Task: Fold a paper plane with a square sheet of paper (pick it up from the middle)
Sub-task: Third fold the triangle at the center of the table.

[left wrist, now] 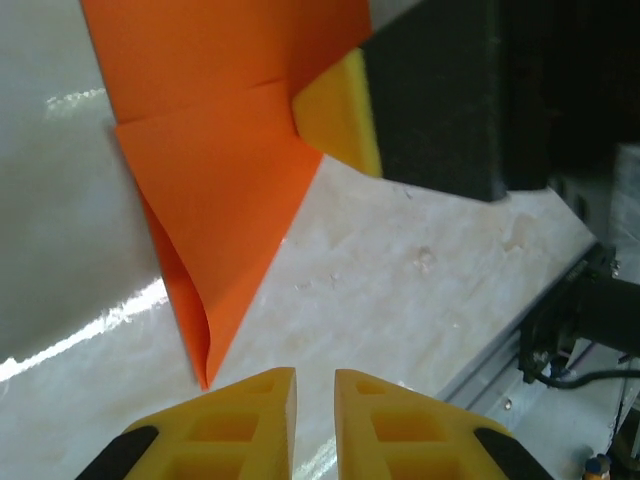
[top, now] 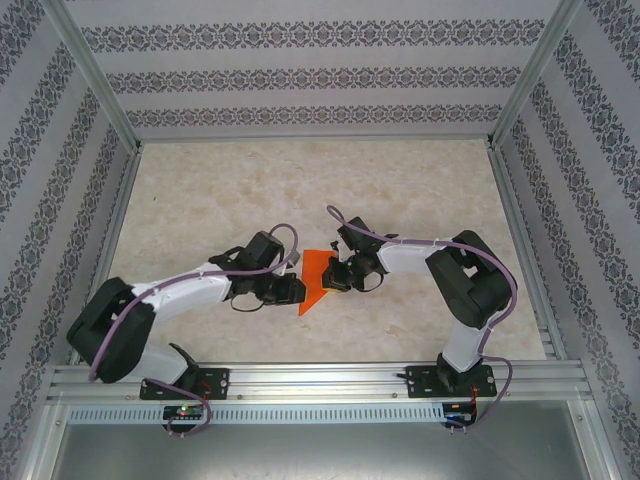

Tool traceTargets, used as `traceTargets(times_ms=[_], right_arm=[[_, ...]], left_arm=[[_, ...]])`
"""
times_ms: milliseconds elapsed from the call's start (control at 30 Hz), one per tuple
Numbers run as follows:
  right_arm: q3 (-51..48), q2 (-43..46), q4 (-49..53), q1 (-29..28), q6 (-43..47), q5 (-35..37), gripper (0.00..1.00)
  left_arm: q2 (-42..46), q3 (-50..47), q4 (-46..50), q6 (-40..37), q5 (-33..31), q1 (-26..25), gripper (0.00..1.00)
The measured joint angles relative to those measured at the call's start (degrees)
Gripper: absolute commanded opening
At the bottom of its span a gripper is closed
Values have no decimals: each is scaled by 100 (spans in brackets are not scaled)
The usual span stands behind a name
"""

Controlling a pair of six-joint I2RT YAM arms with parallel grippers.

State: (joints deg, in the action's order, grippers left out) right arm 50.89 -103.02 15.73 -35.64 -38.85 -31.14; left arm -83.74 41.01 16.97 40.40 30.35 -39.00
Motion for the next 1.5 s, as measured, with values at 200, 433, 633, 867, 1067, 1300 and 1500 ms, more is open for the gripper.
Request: traceTargets(times_ms=[200, 433, 633, 867, 1067, 1300, 1500], right_arm=[[0, 7, -2, 0, -2, 0, 9], [-103, 289, 55, -26, -46, 317, 17], [-175, 813, 114, -28, -109, 444, 15], [-205, 811, -254, -367, -348, 199, 7], [-190, 376, -496, -678, -398, -31, 5], [-92, -17, -461, -702, -411, -68, 5], [-76, -44, -479, -702, -409, -74, 5]], left_arm=[[-638, 59, -177, 39, -7, -2, 19], [-942, 70, -170, -42, -210, 0, 16], [-1029, 162, -79, -122, -240, -7, 14], [-1034, 181, -24, -138, -254, -7, 14], [-1036, 243, 72, -142, -280, -15, 14], [-1045, 258, 109, -186, -286, -17, 14], [-964, 291, 221, -232, -376, -42, 16]])
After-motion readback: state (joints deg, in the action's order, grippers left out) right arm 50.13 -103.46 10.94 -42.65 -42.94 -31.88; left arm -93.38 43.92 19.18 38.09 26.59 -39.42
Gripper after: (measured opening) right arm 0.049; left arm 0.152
